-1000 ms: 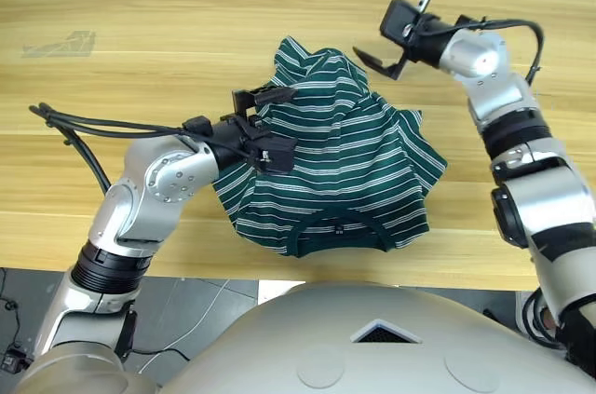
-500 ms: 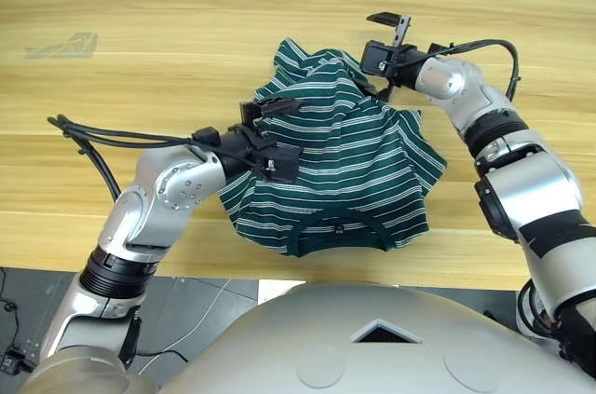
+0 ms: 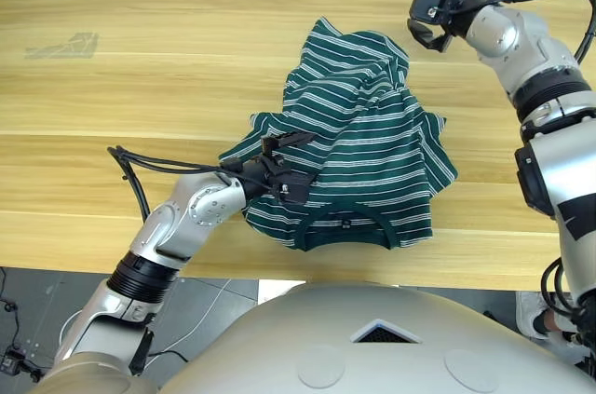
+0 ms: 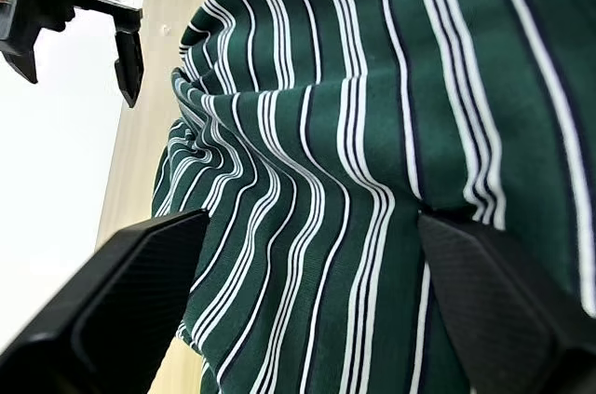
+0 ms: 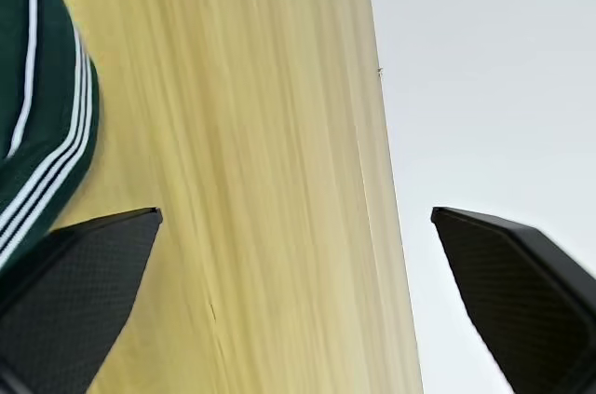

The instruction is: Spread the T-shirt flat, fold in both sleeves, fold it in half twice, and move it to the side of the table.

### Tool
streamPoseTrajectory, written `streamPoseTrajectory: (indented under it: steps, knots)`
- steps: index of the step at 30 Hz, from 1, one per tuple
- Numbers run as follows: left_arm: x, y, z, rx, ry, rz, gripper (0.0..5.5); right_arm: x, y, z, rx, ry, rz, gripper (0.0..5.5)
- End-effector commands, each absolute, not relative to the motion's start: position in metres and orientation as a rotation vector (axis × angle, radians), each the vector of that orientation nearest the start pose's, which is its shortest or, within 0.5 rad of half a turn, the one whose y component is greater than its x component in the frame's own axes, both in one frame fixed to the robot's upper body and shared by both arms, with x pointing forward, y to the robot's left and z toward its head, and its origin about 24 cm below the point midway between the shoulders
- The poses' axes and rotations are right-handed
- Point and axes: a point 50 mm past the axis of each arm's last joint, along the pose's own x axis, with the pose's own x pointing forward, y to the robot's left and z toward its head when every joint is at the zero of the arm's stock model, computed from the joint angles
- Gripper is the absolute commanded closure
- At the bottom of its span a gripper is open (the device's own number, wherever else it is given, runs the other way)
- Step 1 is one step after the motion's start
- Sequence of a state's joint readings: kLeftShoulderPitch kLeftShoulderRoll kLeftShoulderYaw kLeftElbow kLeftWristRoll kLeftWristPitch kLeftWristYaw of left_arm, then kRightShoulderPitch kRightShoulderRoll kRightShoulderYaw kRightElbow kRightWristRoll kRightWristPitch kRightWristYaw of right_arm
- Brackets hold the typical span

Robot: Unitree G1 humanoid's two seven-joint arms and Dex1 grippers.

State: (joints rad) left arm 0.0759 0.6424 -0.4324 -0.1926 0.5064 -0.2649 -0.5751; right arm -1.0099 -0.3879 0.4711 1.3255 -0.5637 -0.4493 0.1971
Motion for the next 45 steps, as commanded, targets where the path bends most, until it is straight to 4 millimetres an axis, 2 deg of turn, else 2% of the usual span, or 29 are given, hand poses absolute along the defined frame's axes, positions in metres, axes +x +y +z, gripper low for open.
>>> streamPoseTrajectory:
  steps: [1, 4, 6, 11, 14, 16, 19, 24, 29, 32, 35, 39, 40, 43, 45]
  knots:
    - [0.17, 0.143, -0.003, 1.106, 0.178, -1.234, 1.35, 0.388, -0.167, 0.083, -1.223, 0.088, 0.6, 0.13]
    - [0.169, 0.143, -0.004, 1.111, 0.185, -1.236, 1.35, 0.387, -0.167, 0.082, -1.155, 0.091, 0.609, 0.13]
    - [0.165, 0.15, -0.002, 1.13, 0.212, -1.244, 1.35, 0.385, -0.171, 0.084, -1.069, 0.082, 0.613, 0.13]
    - [0.153, 0.18, 0.013, 1.163, 0.281, -1.173, 1.35, 0.364, -0.195, 0.075, -0.803, 0.043, 0.686, 0.13]
    - [0.141, 0.199, 0.019, 1.16, 0.341, -1.121, 1.35, 0.34, -0.212, 0.062, -0.666, 0.03, 0.728, 0.13]
    - [0.139, 0.205, 0.022, 1.165, 0.355, -1.102, 1.35, 0.326, -0.218, 0.06, -0.549, 0.02, 0.739, 0.13]
    - [0.138, 0.2, 0.023, 1.146, 0.333, -1.095, 1.35, 0.298, -0.218, 0.065, -0.24, 0.032, 0.824, 0.13]
    - [0.137, 0.193, 0.021, 1.127, 0.314, -1.107, 1.35, 0.255, -0.217, 0.068, -0.134, 0.119, 0.993, 0.13]
    - [0.16, 0.178, 0.038, 1.086, 0.204, -1.098, 1.35, 0.223, -0.196, 0.07, -0.24, 0.147, 1.116, 0.13]
    - [0.182, 0.167, 0.064, 0.982, 0.108, -1.08, 1.35, 0.209, -0.191, 0.064, -0.481, 0.196, 1.187, 0.13]
    - [0.199, 0.165, 0.097, 0.872, 0.007, -1.037, 1.35, 0.204, -0.191, 0.058, -0.685, 0.223, 1.214, 0.13]
    - [0.224, 0.174, 0.133, 0.752, -0.07, -0.955, 1.35, 0.2, -0.185, 0.042, -0.783, 0.254, 1.246, 0.13]
    - [0.227, 0.175, 0.137, 0.73, -0.075, -0.946, 1.35, 0.2, -0.185, 0.04, -0.793, 0.259, 1.248, 0.13]
    - [0.253, 0.183, 0.151, 0.619, -0.09, -0.856, 1.35, 0.208, -0.194, 0.034, -0.888, 0.279, 1.212, 0.13]
    - [0.272, 0.18, 0.147, 0.634, -0.092, -0.815, 1.35, 0.21, -0.195, 0.033, -0.903, 0.276, 1.202, 0.13]
